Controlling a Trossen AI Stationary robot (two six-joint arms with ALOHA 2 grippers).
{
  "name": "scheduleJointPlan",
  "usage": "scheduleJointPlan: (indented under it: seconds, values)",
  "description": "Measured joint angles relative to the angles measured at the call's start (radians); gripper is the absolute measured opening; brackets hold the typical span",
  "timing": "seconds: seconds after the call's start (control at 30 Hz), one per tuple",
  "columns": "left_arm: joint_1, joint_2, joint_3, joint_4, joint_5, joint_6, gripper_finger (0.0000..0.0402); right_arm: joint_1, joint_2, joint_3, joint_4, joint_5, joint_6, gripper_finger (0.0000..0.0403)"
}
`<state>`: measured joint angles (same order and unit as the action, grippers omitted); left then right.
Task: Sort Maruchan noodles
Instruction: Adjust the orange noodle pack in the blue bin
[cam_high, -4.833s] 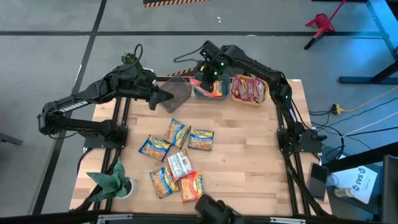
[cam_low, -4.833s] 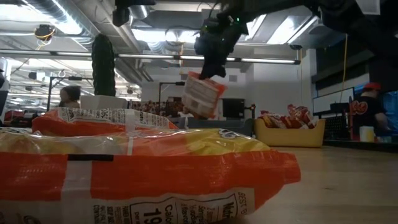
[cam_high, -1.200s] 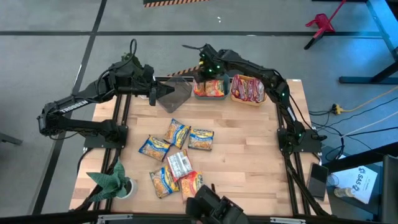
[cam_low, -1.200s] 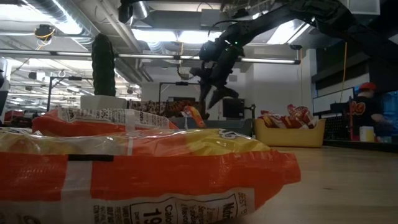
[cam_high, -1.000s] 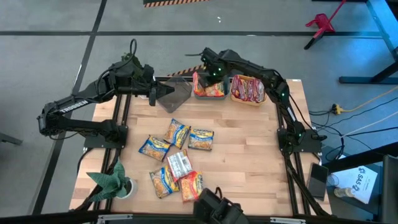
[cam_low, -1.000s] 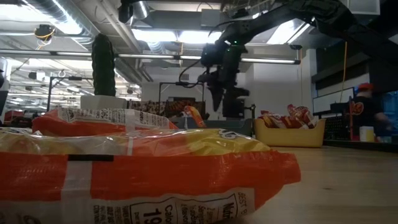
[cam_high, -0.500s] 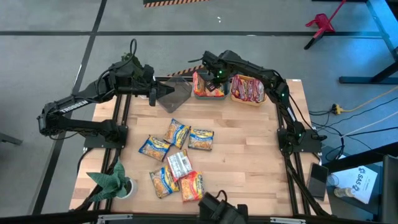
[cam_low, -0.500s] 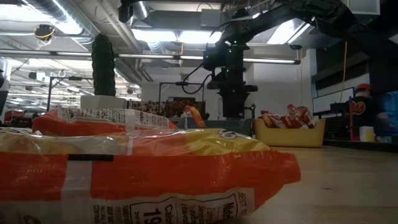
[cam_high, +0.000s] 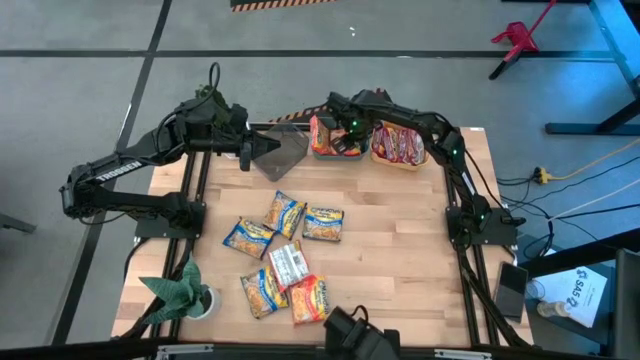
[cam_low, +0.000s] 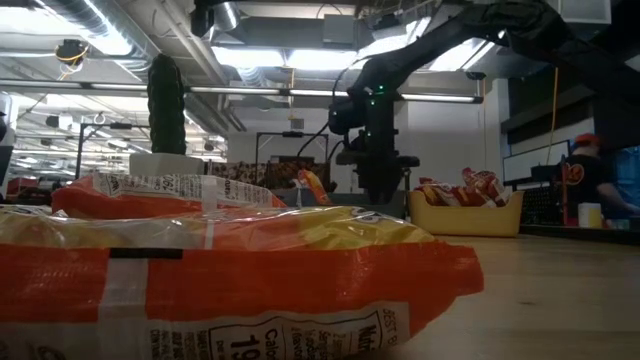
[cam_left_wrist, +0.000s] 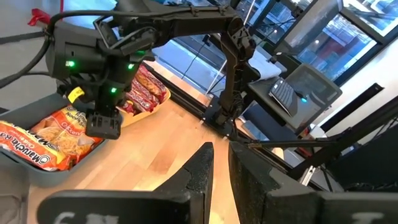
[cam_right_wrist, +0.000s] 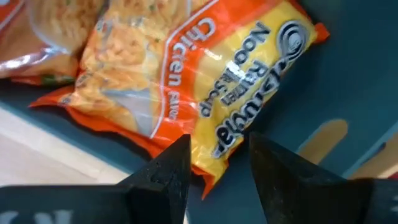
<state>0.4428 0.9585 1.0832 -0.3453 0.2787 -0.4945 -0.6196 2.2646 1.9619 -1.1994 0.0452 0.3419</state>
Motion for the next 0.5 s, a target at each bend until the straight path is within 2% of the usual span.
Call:
scheduleJointPlan:
  seconds: [0.3,0.5]
  values:
    - [0.000,0.000,0.000,-0.005,0.000,0.010,0.0043,-0.015,0.015,-0.010,0.001,-0.058,-0.009,0.0147]
    - [0.008,0.000,0.000,-0.006,0.000,0.011,0.0043,-0.014,0.055,-0.007,-0.010,-0.129,-0.034,0.0123]
